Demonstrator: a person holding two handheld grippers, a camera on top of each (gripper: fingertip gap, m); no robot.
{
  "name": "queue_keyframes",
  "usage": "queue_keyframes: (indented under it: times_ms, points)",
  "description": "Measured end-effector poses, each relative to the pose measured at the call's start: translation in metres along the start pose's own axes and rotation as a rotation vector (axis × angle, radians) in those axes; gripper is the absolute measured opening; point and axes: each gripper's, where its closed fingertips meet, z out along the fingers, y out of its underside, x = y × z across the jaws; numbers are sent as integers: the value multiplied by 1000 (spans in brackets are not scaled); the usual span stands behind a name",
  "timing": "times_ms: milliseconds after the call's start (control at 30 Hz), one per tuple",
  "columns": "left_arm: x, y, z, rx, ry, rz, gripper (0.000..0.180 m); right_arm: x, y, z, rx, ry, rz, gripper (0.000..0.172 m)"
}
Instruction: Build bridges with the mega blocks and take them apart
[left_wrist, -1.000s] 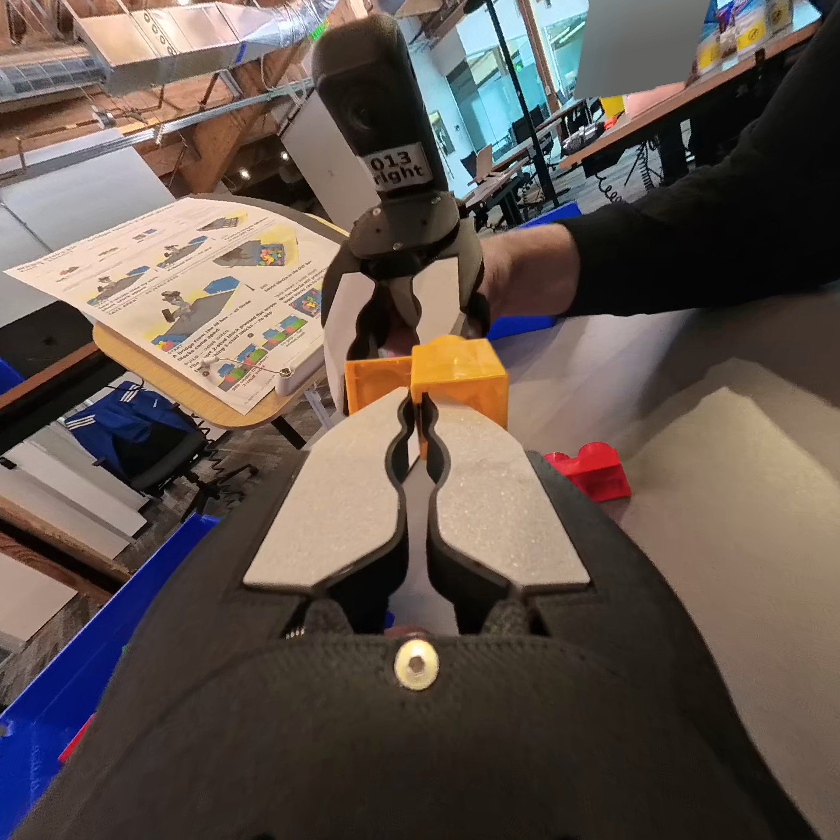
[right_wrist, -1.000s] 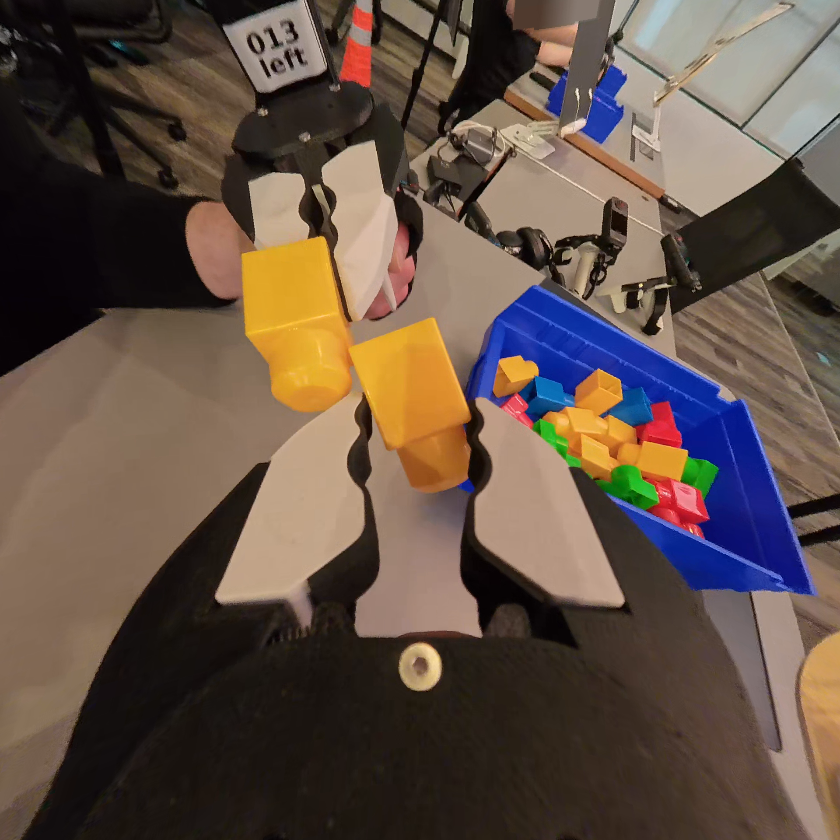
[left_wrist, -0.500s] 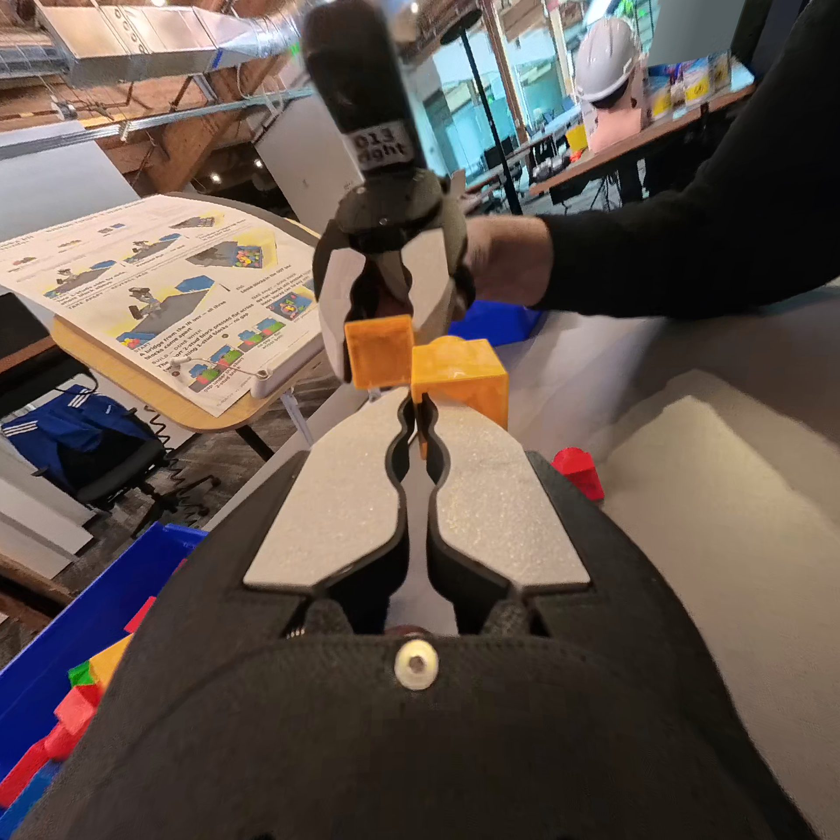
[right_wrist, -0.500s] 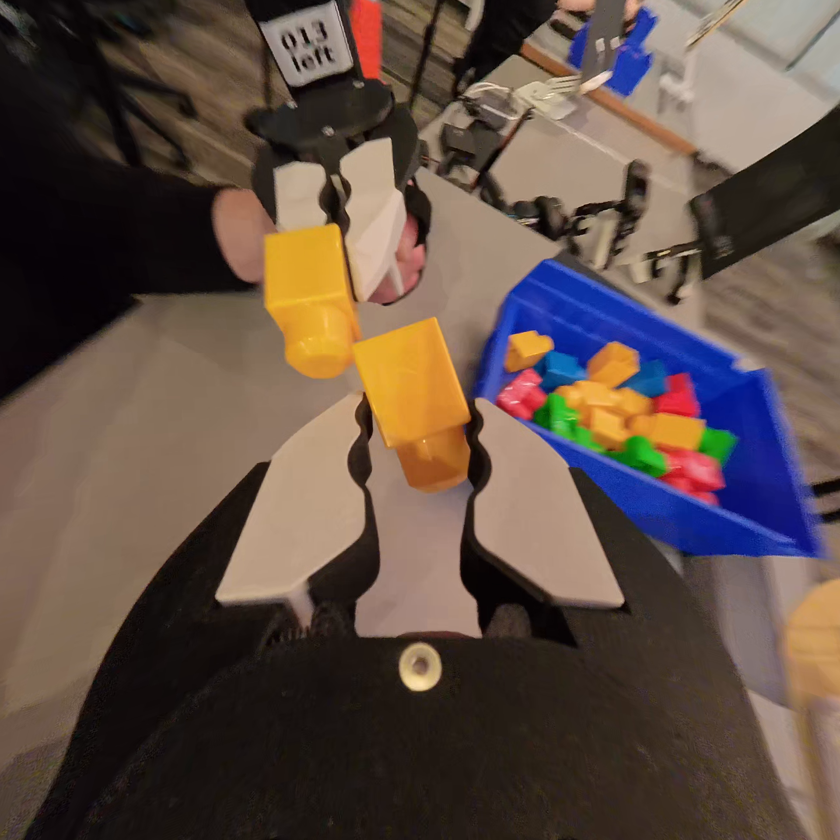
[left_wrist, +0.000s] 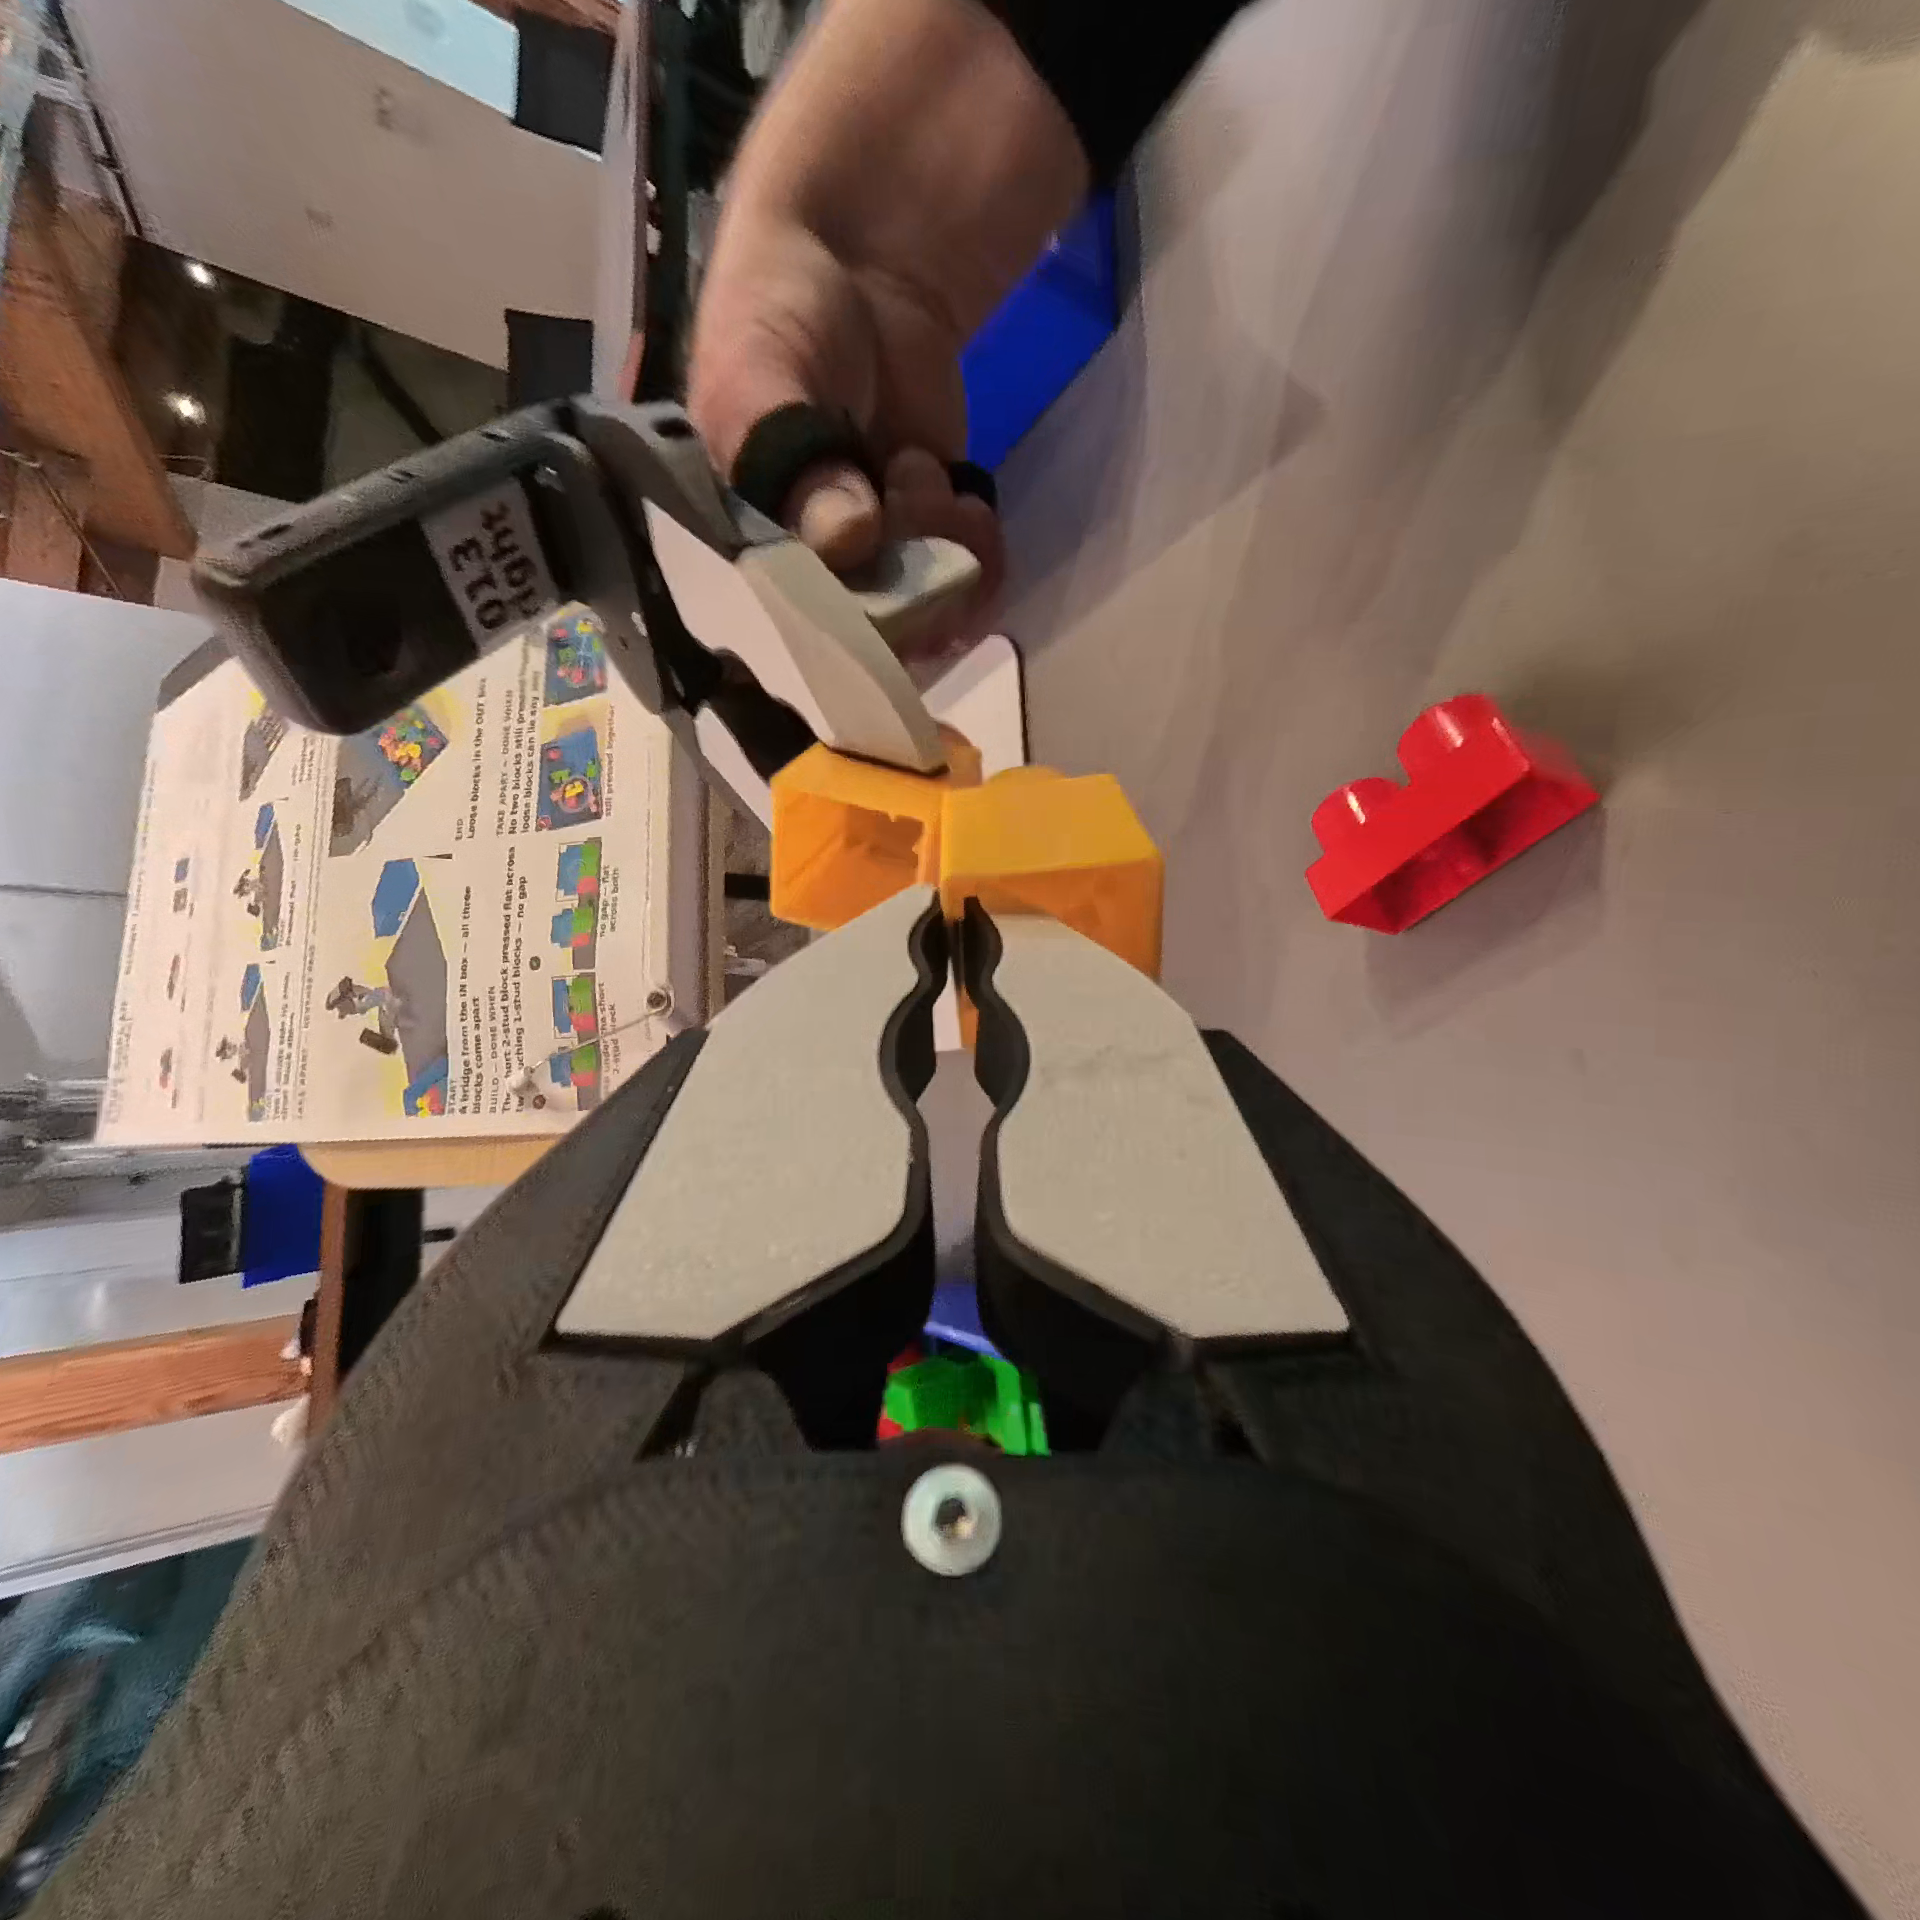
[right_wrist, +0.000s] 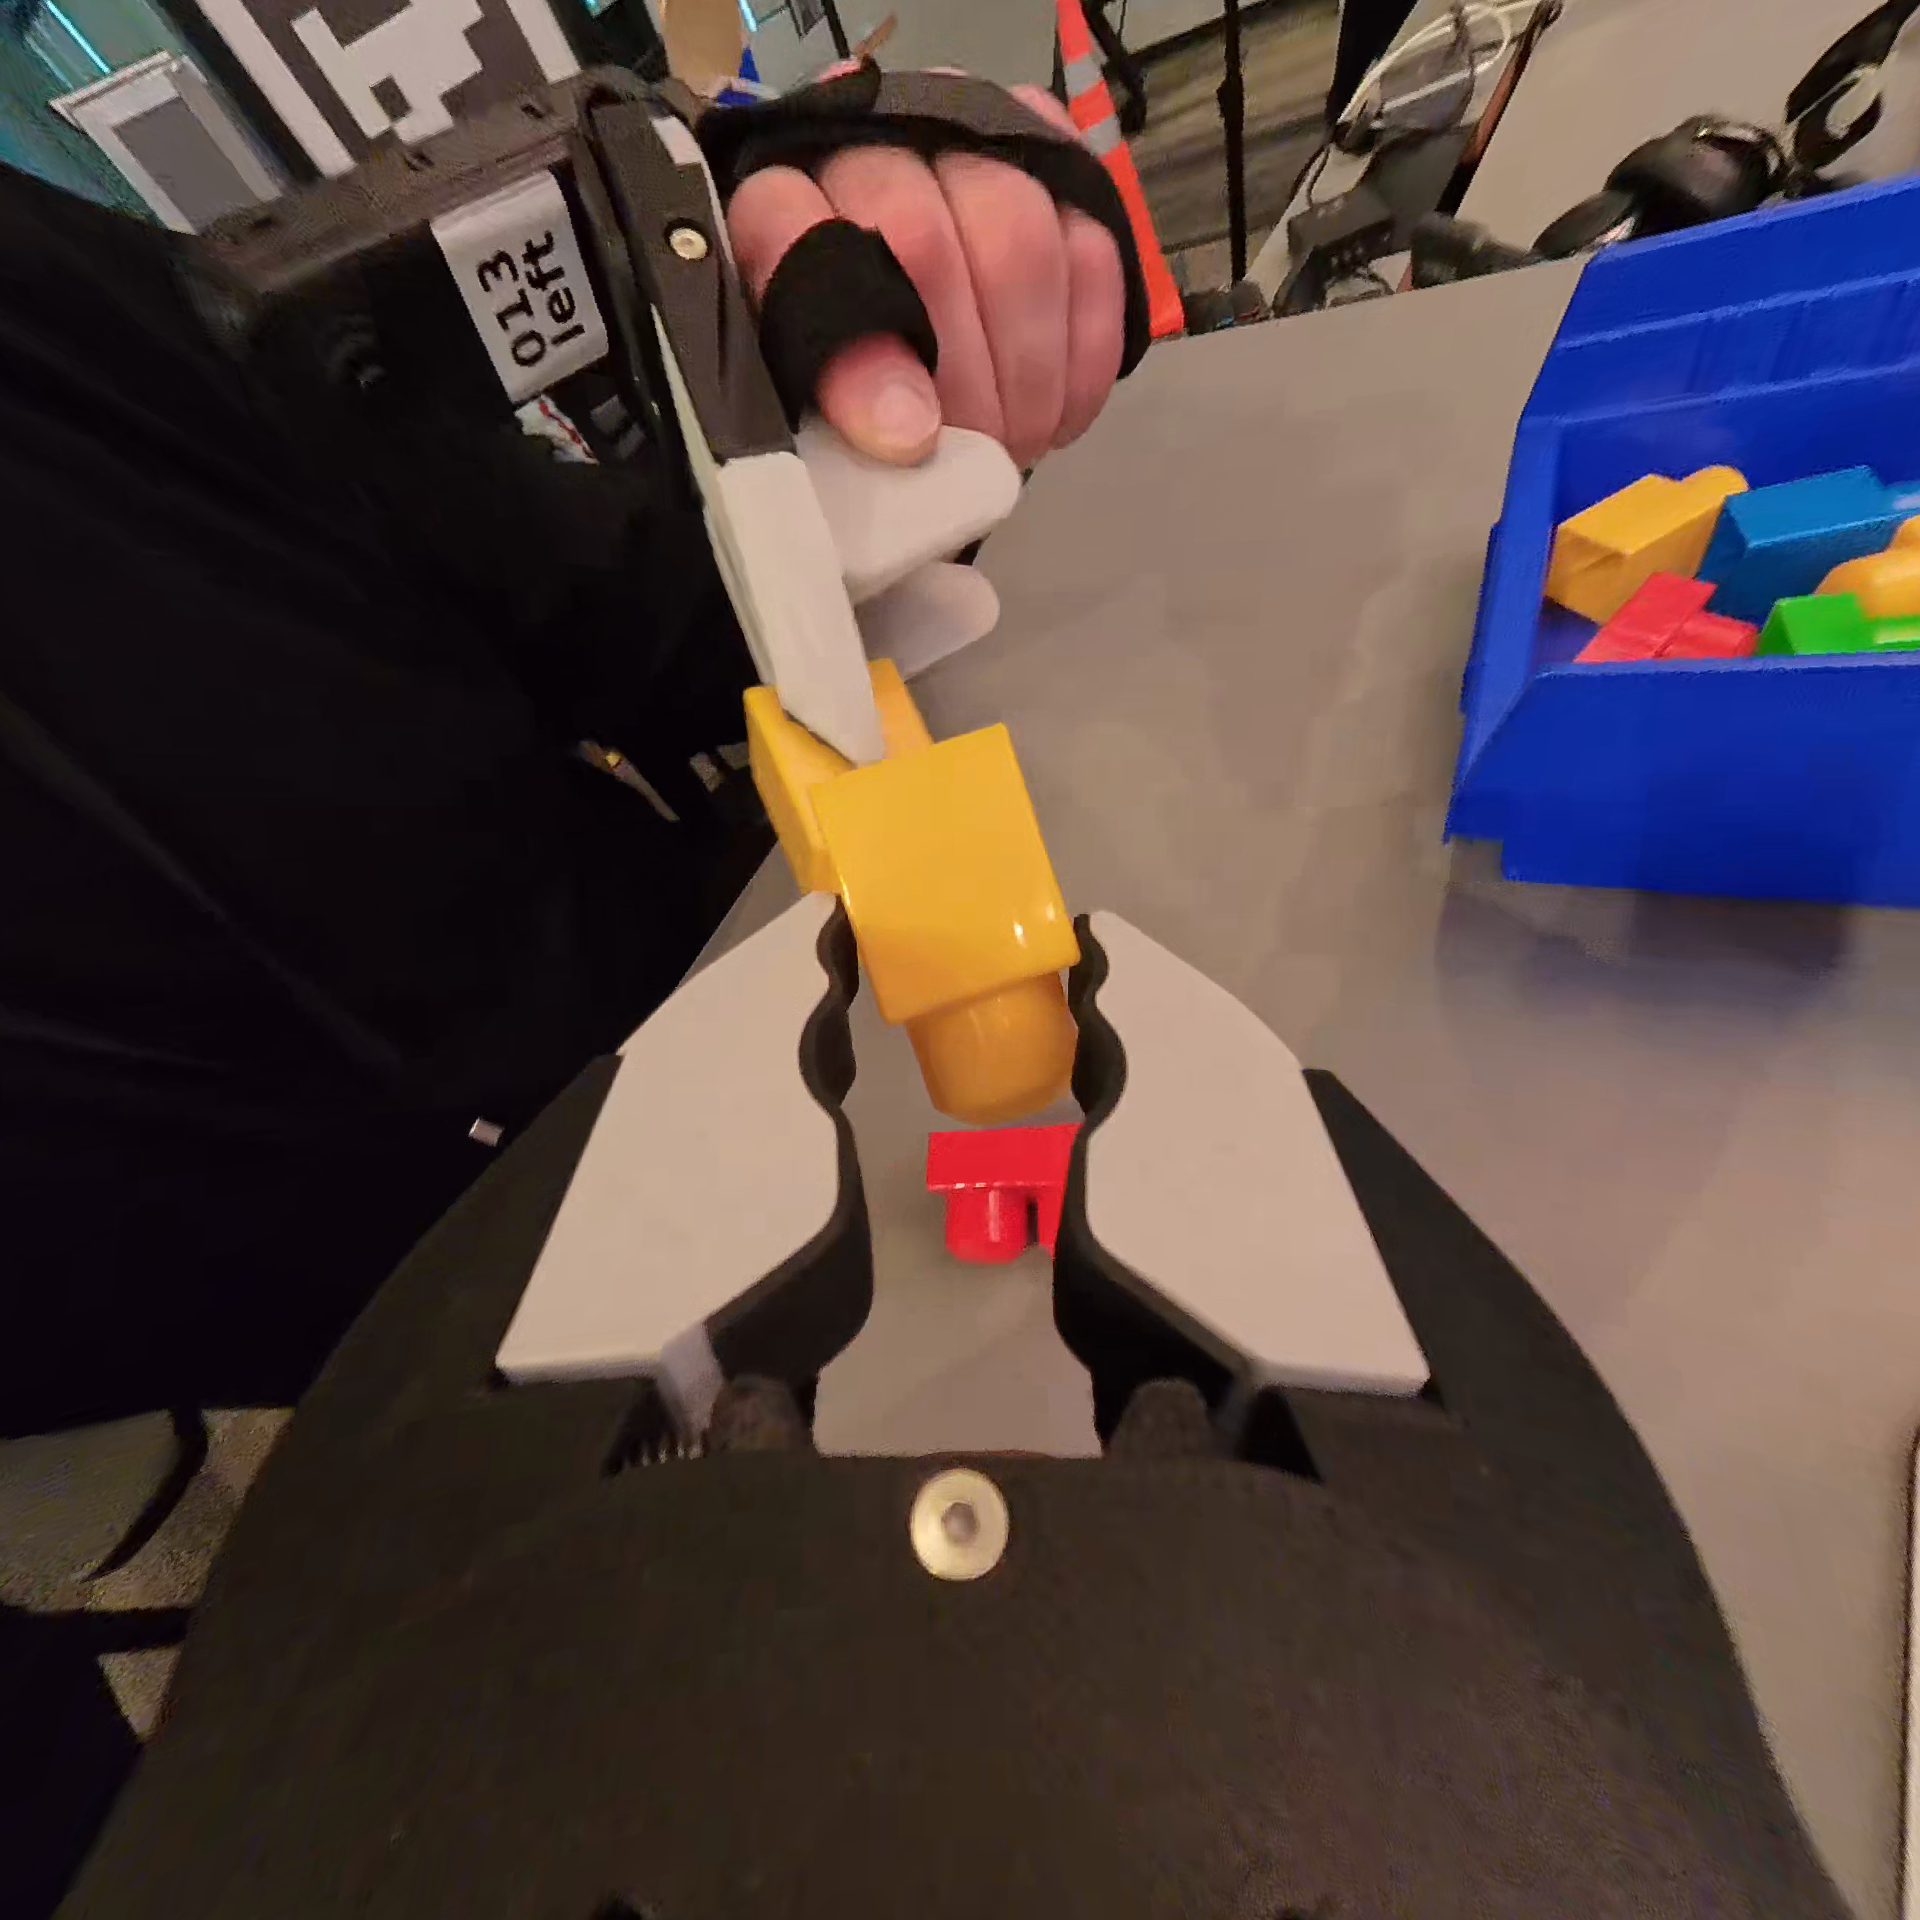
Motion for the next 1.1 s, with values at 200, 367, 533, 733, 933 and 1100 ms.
queue_keyframes:
  times_ms: [200,367,533,733,933,1100]
  points:
    - [10,-2,17,-22,29,89,2,-3,14,0,-153,9,7,40]
    - [8,-7,19,-7,-10,143,1,-7,18,-4,-163,-39,29,40]
    - [8,-8,24,-13,-51,180,2,-6,22,-8,-182,-46,31,39]
    - [10,-11,26,7,-72,183,3,-9,25,-9,-205,-53,17,39]
    - [12,-12,29,-7,-150,272,5,-9,29,-11,-253,-40,15,39]
    - [9,-12,31,-11,-226,317,6,-10,28,-13,-269,-29,19,39]
